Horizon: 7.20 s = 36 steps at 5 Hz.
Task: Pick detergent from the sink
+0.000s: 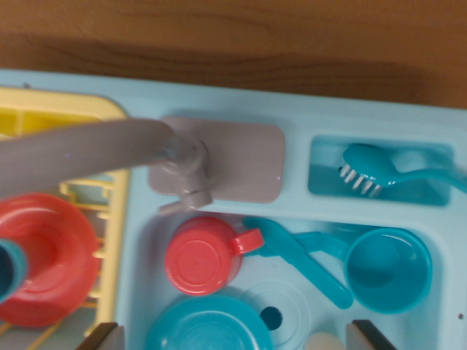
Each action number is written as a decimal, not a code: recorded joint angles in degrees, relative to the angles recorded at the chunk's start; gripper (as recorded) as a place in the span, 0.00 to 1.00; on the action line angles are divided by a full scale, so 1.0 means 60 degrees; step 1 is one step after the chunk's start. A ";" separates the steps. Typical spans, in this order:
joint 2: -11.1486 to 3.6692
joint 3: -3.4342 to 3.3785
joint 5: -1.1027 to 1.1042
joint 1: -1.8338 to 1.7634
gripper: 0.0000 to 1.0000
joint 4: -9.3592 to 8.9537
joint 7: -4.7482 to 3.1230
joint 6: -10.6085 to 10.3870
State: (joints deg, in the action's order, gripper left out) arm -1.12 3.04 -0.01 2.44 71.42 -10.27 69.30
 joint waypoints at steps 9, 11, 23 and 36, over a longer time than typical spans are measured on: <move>-0.0259 0.0459 -0.0253 0.0383 0.00 -0.2092 -0.1269 -0.2206; -0.0306 0.0543 -0.0299 0.0453 0.00 -0.2476 -0.1502 -0.2611; -0.0508 0.0900 -0.0496 0.0751 0.00 -0.4103 -0.2488 -0.4328; -0.0524 0.0940 -0.0517 0.0785 1.00 -0.4270 -0.2598 -0.4499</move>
State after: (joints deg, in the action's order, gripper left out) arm -4.27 8.68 -3.11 7.15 45.80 -25.86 42.30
